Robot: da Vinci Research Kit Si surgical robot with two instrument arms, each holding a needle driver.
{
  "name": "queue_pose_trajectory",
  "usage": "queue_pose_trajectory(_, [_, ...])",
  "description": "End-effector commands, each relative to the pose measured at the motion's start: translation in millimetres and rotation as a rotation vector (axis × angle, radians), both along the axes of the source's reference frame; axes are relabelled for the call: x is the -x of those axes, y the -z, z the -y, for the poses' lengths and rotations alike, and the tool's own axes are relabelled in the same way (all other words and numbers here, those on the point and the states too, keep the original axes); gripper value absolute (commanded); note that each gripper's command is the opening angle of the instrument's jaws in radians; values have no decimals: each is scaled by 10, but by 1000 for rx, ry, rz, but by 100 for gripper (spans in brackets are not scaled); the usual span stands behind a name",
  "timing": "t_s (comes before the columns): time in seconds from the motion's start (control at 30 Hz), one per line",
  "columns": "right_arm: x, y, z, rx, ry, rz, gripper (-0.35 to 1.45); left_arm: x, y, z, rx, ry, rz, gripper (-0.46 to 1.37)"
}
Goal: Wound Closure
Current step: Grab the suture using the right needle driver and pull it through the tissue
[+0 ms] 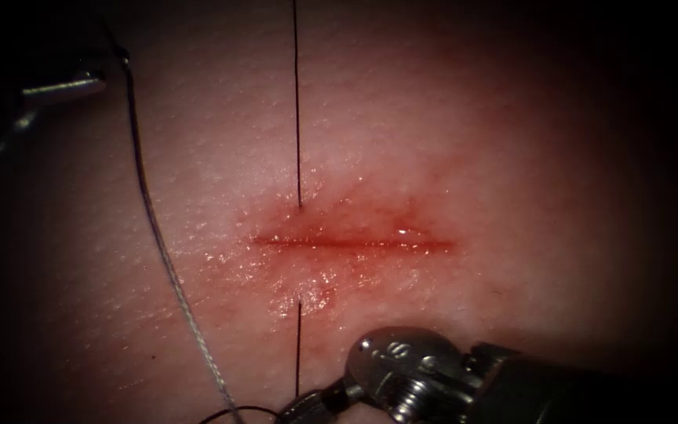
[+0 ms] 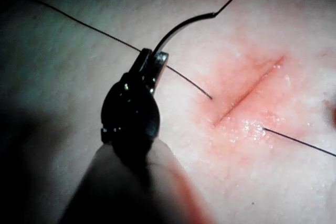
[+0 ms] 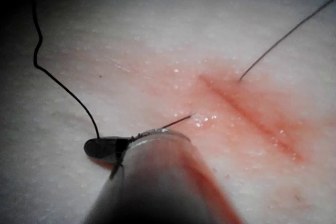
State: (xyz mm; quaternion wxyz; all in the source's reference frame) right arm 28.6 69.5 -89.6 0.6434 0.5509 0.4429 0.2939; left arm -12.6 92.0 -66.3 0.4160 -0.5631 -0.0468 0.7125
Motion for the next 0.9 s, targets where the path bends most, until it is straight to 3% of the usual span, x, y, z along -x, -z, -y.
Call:
queue_pose_trajectory(0.03, [0,4,4,18,1,17,-35,0,-2,0,-3,-2,6,-35])
queue_pose_trajectory(0.13, [-1,19,20,37,26,45,-35,-2,-8,-1,-4,6,5,-35])
queue_pose_trajectory(0.27, [-8,45,49,23,117,-27,-35,-8,-13,-1,0,1,8,-35])
queue_pose_trajectory(0.4, [-17,58,60,33,156,-69,-35,-14,-15,2,-2,-15,21,-35])
queue_pose_trajectory(0.53, [-27,65,65,136,178,-142,-35,-25,-17,9,11,-31,31,-35])
queue_pose_trajectory(0.57, [-28,64,65,158,179,-155,-20,-27,-17,11,13,-33,35,-35])
queue_pose_trajectory(0.6, [-28,63,64,173,175,-164,29,-29,-16,12,15,-34,39,-35])
queue_pose_trajectory(0.67, [-28,60,60,275,168,-216,92,-33,-15,15,17,-39,48,-35])
queue_pose_trajectory(0.77, [-19,52,42,477,104,-261,112,-40,-12,20,27,-59,80,-35])
queue_pose_trajectory(0.9, [-5,50,19,569,67,-269,123,-43,-8,23,39,-99,104,-35])
